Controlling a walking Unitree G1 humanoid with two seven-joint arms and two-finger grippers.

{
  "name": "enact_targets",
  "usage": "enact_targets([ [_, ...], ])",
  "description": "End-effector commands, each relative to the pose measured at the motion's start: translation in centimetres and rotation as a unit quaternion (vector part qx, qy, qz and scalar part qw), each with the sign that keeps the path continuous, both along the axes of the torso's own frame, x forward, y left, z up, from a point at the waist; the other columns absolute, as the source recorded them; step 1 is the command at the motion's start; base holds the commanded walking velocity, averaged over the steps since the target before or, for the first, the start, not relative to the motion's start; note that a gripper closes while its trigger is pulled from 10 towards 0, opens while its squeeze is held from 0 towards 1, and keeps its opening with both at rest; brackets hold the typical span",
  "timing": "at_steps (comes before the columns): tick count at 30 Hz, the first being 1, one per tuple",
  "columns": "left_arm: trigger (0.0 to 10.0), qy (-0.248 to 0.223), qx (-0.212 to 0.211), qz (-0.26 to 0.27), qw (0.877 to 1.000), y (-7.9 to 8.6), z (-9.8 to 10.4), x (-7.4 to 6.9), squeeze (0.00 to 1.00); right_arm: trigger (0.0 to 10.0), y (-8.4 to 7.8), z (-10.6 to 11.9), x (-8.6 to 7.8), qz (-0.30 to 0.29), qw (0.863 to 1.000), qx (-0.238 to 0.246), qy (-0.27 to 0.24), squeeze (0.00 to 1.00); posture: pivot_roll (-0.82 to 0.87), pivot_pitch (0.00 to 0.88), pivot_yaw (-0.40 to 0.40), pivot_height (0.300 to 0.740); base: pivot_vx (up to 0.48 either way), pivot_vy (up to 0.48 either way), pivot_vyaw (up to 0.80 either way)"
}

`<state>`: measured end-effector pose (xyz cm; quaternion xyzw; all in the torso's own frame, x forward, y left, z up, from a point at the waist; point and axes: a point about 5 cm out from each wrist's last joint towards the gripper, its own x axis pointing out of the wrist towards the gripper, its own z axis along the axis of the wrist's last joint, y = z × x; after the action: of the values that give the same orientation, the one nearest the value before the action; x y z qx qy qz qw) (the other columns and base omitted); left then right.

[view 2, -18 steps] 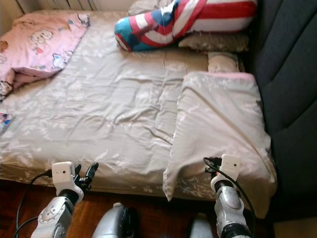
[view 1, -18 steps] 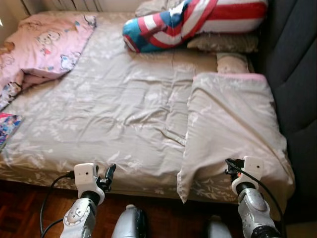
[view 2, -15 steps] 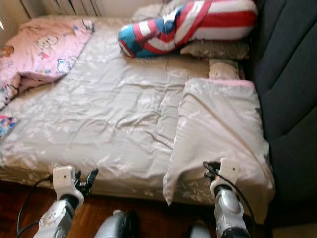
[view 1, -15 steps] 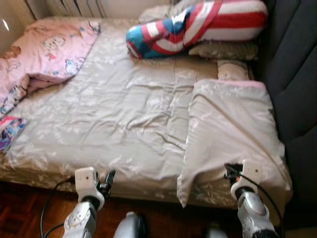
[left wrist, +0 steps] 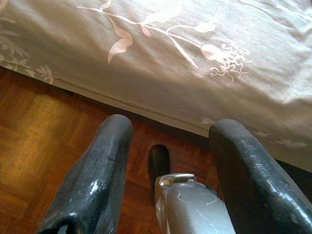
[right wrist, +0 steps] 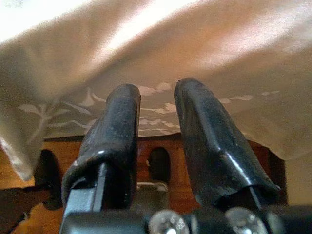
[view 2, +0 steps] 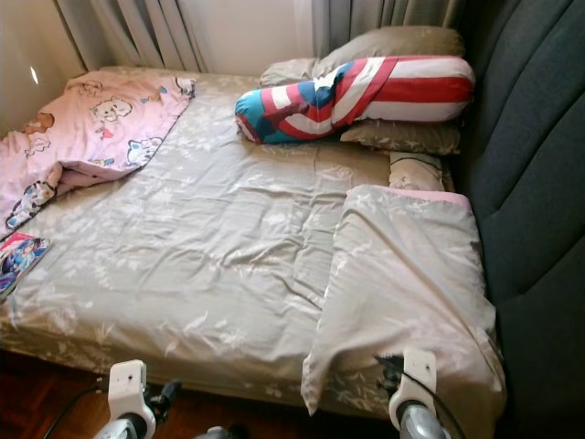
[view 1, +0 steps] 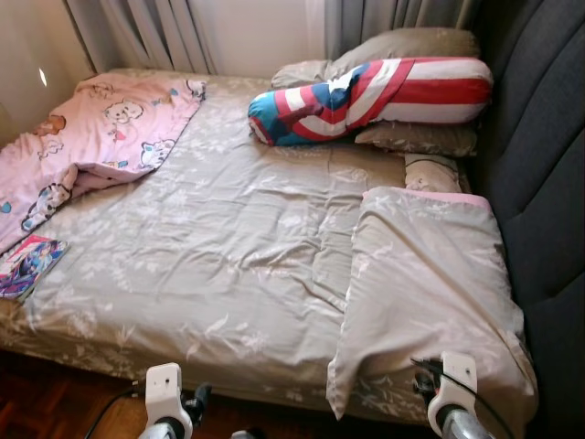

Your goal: Clean up the room

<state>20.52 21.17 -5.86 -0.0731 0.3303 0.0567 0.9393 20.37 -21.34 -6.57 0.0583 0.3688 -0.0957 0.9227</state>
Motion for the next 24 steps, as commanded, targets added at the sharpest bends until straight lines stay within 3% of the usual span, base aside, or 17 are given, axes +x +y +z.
enact_targets([
  [1,10.0,0.022,0.015,-0.005,1.000,0.3,-0.5,-0.7,0.00,10.0,-0.2,-0.7,-1.2,0.002,1.000,-0.006,0.029,0.00,0.00,0.064,0.023,0.740,0.000,0.000,0.00],
  [7,10.0,0.047,0.029,-0.018,0.998,0.3,-1.1,-1.4,0.00,10.0,-0.9,-2.0,-4.0,-0.015,0.996,-0.009,0.082,0.00,-0.01,0.065,0.028,0.740,0.000,0.000,0.00],
  [10,10.0,0.048,0.028,-0.015,0.998,0.4,-1.1,-1.3,0.00,10.0,-0.6,-2.2,-4.3,-0.008,0.996,-0.009,0.092,0.00,0.00,0.087,0.033,0.740,0.000,0.000,0.00],
  [20,10.0,0.065,0.034,-0.009,0.997,0.9,-1.3,-1.5,0.00,10.0,1.1,-2.1,-3.3,-0.009,0.997,0.015,0.078,0.00,0.01,0.111,0.040,0.740,0.000,0.000,0.00],
  [24,10.0,0.071,0.035,-0.007,0.997,1.1,-1.3,-1.7,0.00,10.0,1.4,-1.9,-2.8,-0.007,0.997,0.020,0.074,0.00,0.01,0.120,0.041,0.740,0.000,0.276,0.00],
])
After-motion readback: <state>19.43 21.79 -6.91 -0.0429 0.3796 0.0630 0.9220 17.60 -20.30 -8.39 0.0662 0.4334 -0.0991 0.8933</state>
